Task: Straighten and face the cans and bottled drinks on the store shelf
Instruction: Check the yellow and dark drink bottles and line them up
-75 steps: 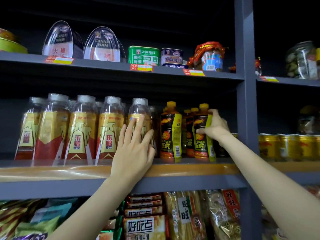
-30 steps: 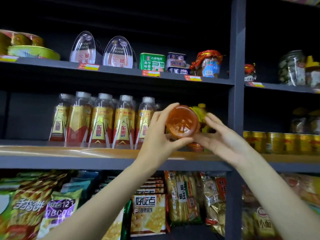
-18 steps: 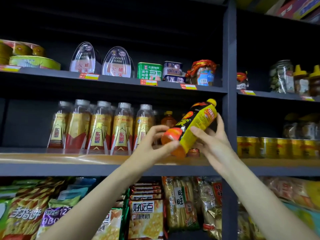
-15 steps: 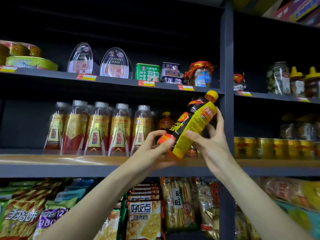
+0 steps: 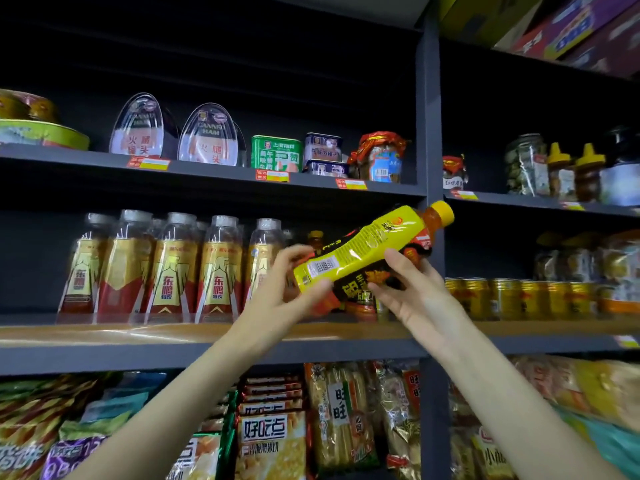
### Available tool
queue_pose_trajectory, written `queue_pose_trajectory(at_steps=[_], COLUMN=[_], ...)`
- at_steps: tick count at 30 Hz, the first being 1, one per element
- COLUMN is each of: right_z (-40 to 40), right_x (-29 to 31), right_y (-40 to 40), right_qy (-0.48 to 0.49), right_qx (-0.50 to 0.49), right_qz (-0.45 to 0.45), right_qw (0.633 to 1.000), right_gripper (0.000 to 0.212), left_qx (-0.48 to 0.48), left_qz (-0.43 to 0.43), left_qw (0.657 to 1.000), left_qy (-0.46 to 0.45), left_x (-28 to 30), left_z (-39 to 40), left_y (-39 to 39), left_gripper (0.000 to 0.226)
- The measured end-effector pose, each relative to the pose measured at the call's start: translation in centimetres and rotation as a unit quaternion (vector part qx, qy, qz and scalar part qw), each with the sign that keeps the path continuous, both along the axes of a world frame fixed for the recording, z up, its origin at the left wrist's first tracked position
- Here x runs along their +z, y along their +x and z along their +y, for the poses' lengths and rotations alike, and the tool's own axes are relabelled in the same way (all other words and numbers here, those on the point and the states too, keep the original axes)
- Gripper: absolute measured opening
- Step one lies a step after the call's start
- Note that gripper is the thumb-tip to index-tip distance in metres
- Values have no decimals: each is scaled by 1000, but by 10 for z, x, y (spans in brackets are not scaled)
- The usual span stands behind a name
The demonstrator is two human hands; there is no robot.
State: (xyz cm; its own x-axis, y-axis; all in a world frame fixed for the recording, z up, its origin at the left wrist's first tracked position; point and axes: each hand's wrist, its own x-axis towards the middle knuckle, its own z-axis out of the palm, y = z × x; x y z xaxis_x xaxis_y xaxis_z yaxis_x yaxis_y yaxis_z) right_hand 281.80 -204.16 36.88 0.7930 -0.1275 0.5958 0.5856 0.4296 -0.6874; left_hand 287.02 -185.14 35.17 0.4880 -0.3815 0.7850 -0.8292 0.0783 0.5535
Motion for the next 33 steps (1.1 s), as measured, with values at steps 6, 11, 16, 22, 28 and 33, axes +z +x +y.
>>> queue_pose_trajectory(at_steps=[6,11,16,22,28,33], right_z=[-8,0,-5,-1,0,-10], right_x=[4,8,6,3,-5,-2], right_y=[-2,3,8,12,13,14], right_qy=[-41,15,7,72,128,113], right_qx=[1,19,-15,27,82,38], right_qz=[-30,8,-49,2,102,76], right_qw=[999,1000,999,997,983,990], right_gripper=[80,56,86,66,42,50], left_qx=[-71,198,-18,55,142,79], left_qz=[127,-249,17,-42,-288,-240], left_qw=[983,948,1000,991,946,966], left_qy=[-109,-17,-13,-118,30,54], left_x=[-2,-2,-3,5,13,15], left_z=[-3,-10,-6,-12,-10,-6], left_y=[2,6,5,-3,-7,-3], left_gripper=[53,63,59,61,78,66])
